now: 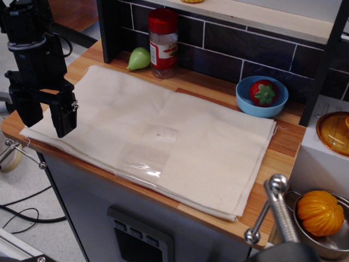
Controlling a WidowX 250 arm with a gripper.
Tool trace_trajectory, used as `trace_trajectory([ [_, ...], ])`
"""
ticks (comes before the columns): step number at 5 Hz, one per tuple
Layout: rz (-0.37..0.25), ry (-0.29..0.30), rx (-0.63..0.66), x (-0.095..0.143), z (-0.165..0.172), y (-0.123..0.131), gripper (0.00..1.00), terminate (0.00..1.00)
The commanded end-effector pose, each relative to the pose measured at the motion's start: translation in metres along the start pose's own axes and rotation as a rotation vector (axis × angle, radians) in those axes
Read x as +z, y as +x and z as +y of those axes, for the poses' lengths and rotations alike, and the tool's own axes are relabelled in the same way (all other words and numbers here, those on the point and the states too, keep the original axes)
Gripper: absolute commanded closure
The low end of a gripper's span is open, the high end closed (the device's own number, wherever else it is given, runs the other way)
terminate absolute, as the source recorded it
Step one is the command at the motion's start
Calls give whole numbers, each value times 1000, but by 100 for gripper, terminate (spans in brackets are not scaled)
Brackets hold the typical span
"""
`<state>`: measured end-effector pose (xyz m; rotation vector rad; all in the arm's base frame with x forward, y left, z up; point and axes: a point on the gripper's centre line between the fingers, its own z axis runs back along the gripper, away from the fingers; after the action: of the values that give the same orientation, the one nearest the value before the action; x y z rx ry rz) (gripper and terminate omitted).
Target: Fold cloth in half
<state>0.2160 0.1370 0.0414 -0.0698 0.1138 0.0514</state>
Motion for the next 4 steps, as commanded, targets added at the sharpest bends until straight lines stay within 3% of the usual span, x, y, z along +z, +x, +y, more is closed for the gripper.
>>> trace_trajectory([
  [1,0,0,0,0,0,0,0,0],
  [2,-21,-15,19,15,16,20,0,0],
  [4,-150,0,20,15,51,78,0,0],
])
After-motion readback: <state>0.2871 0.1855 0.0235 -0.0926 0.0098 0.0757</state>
